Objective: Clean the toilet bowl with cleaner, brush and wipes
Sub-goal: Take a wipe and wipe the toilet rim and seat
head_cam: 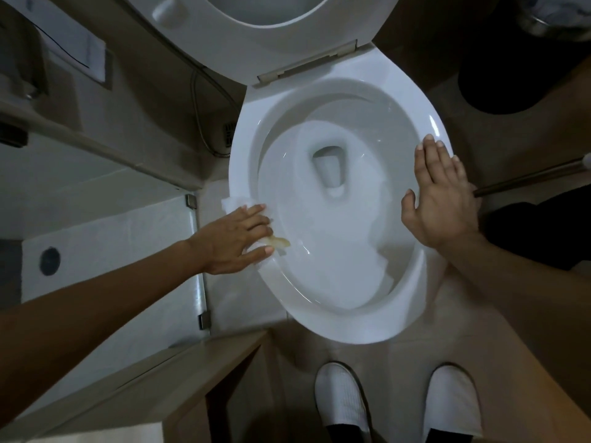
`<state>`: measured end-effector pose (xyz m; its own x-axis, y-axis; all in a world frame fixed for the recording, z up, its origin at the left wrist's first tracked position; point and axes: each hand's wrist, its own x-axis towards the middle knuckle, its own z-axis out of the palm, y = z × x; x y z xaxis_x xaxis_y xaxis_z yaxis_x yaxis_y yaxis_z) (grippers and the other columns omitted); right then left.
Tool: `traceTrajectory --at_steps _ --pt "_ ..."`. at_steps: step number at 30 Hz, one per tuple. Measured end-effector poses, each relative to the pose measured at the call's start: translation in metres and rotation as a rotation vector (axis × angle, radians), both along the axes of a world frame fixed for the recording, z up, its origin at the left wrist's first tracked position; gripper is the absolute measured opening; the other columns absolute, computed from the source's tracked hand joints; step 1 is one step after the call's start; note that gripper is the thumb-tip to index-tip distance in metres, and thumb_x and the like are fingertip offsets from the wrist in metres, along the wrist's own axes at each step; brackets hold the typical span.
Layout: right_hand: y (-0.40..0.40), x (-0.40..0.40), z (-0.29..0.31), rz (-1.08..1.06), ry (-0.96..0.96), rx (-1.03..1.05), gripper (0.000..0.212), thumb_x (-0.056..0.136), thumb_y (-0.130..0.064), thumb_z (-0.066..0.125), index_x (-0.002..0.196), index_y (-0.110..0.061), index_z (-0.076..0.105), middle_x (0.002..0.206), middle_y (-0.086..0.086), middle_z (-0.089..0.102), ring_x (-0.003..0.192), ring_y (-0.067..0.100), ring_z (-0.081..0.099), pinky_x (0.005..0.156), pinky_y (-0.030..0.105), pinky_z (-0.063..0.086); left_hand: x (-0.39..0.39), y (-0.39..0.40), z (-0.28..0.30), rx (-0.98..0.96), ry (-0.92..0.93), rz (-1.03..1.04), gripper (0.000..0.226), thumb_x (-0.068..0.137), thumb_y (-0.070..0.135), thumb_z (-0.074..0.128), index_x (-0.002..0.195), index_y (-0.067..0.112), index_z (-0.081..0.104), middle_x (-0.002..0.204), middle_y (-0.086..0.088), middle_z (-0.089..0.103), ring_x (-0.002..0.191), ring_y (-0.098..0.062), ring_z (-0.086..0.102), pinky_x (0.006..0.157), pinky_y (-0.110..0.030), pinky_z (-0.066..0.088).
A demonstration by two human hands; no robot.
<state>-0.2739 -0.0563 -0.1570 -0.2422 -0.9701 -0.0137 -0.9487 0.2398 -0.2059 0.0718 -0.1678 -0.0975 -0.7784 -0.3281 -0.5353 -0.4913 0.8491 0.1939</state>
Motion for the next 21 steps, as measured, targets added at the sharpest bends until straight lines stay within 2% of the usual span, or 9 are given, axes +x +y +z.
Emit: traceTrajectory --at_steps 3,6,8,12,15,18,21 --pt "-0.001 0.0 0.0 -0.005 0.0 0.007 0.076 0.082 -0.028 0.036 0.151 -0.002 0.019 0.16 0.013 0.013 0.148 0.023 0.01 0.12 0.039 0.008 -0.001 0.008 0.003 0.044 -0.027 -0.018 0.065 0.095 0.058 0.016 0.132 0.018 0.052 0.138 -0.002 0.052 0.139 -0.021 0.03 0.116 -0.034 0.015" --pt "0.0 0.001 0.001 -0.001 -0.002 0.012 0.076 0.082 -0.027 0.037 0.151 -0.001 0.018 0.16 0.014 0.012 0.148 0.024 0.01 0.12 0.039 0.008 -0.005 -0.003 0.009 0.037 0.022 -0.026 0.065 0.097 0.055 0.015 0.124 0.015 0.06 0.126 -0.004 0.06 0.127 -0.022 0.045 0.11 -0.024 0.019" --pt "0.0 0.0 0.001 -0.001 -0.007 0.012 0.075 0.083 -0.028 0.037 0.151 -0.001 0.018 0.16 0.014 0.011 0.148 0.024 0.009 0.12 0.04 0.008 -0.006 -0.008 0.006 -0.015 0.033 -0.059 0.065 0.098 0.056 0.016 0.119 0.015 0.062 0.118 -0.003 0.063 0.119 -0.02 0.049 0.106 -0.026 0.024" --pt "0.0 0.0 0.001 0.001 -0.013 0.012 0.075 0.083 -0.027 0.037 0.151 -0.001 0.018 0.16 0.014 0.011 0.148 0.025 0.009 0.12 0.041 0.009 -0.005 0.01 0.001 -0.014 0.008 -0.048 0.067 0.095 0.06 0.016 0.126 0.017 0.057 0.125 -0.001 0.058 0.123 -0.019 0.044 0.112 -0.036 0.023" --pt "0.0 0.0 0.001 -0.002 -0.007 0.021 0.075 0.084 -0.028 0.034 0.151 -0.001 0.016 0.16 0.013 0.01 0.148 0.024 0.008 0.12 0.041 0.008 -0.004 0.027 0.007 0.056 0.038 -0.054 0.062 0.096 0.058 0.019 0.129 0.019 0.054 0.129 0.0 0.056 0.126 -0.018 0.043 0.113 -0.033 0.021" --pt "0.0 0.001 0.001 -0.004 -0.008 0.02 0.075 0.084 -0.028 0.034 0.151 -0.002 0.016 0.16 0.013 0.01 0.148 0.024 0.008 0.121 0.04 0.008 -0.005 0.012 0.009 0.049 0.031 -0.066 0.059 0.098 0.053 0.019 0.125 0.017 0.057 0.125 -0.001 0.059 0.122 -0.019 0.046 0.109 -0.03 0.022" --pt "0.0 0.001 0.002 -0.007 -0.013 0.022 0.075 0.084 -0.028 0.035 0.151 -0.002 0.016 0.16 0.013 0.009 0.148 0.023 0.008 0.121 0.041 0.008 -0.003 -0.003 0.003 -0.017 0.012 -0.01 0.07 0.097 0.058 0.01 0.123 0.015 0.059 0.128 -0.004 0.058 0.129 -0.021 0.041 0.111 -0.036 0.026"
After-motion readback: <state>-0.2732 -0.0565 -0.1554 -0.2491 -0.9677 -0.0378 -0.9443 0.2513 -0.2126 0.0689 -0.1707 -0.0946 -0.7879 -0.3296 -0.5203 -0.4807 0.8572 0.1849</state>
